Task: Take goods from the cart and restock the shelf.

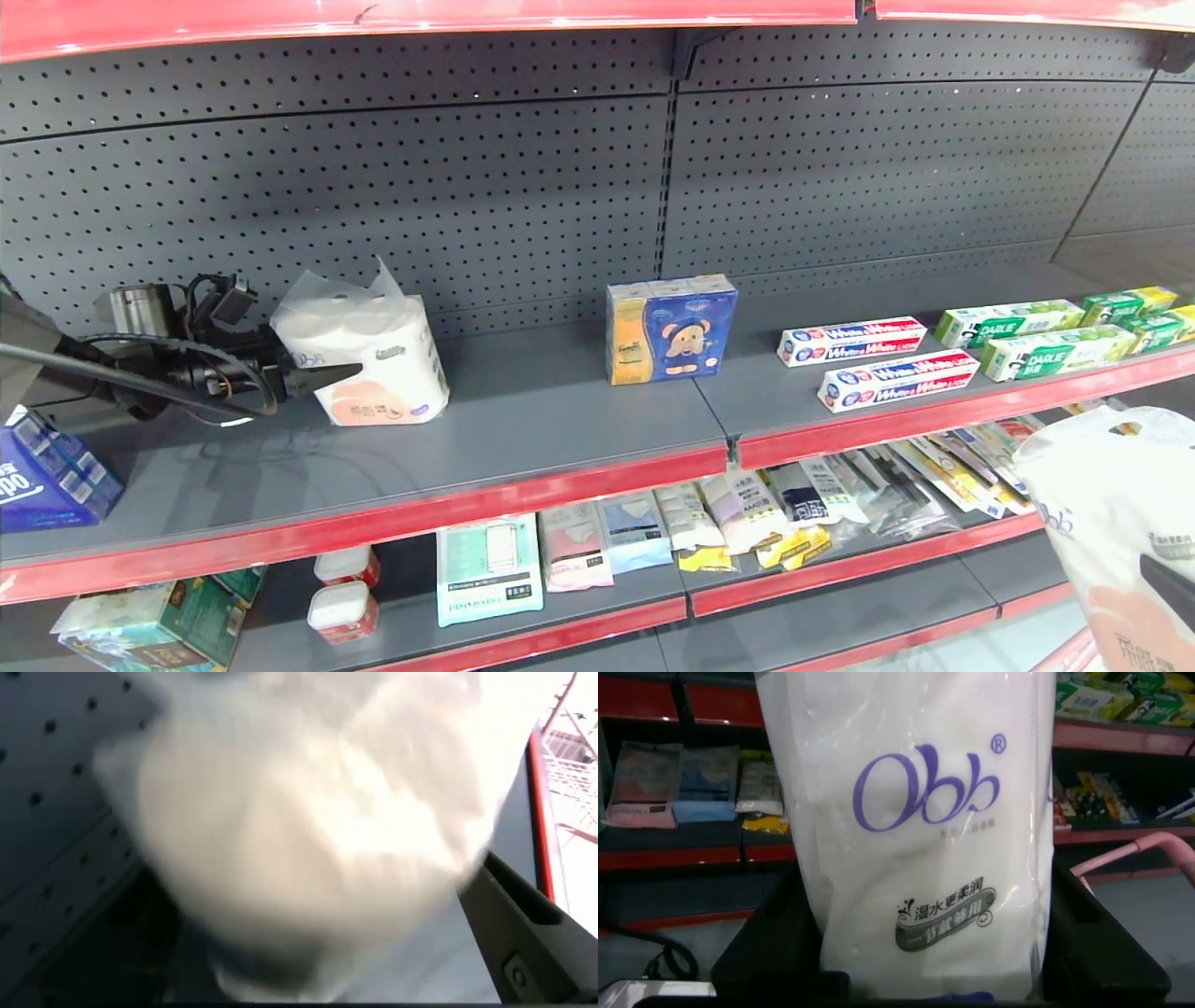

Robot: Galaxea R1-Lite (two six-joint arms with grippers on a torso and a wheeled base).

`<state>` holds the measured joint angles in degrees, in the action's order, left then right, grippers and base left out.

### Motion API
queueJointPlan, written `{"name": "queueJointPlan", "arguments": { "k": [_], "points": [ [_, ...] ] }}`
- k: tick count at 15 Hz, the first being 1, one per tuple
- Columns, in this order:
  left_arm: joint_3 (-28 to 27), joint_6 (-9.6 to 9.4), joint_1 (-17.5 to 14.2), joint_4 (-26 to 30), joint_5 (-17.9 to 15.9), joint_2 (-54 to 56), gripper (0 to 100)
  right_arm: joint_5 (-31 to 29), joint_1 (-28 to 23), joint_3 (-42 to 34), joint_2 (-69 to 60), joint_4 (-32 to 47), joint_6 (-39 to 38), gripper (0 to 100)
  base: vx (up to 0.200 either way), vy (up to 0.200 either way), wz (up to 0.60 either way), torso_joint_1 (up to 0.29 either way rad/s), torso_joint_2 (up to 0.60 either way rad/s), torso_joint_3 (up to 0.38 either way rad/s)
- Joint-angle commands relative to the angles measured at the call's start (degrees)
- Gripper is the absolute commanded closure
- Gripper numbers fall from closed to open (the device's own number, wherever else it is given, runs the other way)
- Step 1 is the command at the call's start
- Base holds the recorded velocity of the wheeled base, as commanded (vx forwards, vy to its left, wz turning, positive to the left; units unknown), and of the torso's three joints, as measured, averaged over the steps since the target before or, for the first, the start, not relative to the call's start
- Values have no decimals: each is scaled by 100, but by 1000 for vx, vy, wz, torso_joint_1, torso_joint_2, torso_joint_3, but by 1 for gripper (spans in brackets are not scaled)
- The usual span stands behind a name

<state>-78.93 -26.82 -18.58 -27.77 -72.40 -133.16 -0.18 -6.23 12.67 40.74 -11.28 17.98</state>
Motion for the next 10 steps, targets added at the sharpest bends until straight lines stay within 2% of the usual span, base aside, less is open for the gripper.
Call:
{"name": "queueJointPlan", "arguments": {
  "k": [1, 3, 6, 9, 10],
  "points": [
    [-43, 1, 100, 0, -2, 0, 0, 1, -1, 25, -14, -6, 4, 100, 0, 0, 0, 0, 0, 0],
    [-131, 10, 170, 0, 7, -44, 0, 1, -1, 25, -5, -6, 4, 100, 0, 0, 0, 0, 0, 0],
    [-272, 159, 241, -18, 51, -123, 0, 1, 8, 8, -14, -6, 12, 100, 0, 0, 0, 0, 0, 0],
    [-263, 151, 258, -44, 24, -140, 0, 1, 8, -1, -14, -6, 12, 100, 0, 0, 0, 0, 0, 0],
    [-272, 159, 267, -35, 42, -140, 100, 1, 8, -1, -14, -6, 12, 100, 0, 0, 0, 0, 0, 0]
  ]
}}
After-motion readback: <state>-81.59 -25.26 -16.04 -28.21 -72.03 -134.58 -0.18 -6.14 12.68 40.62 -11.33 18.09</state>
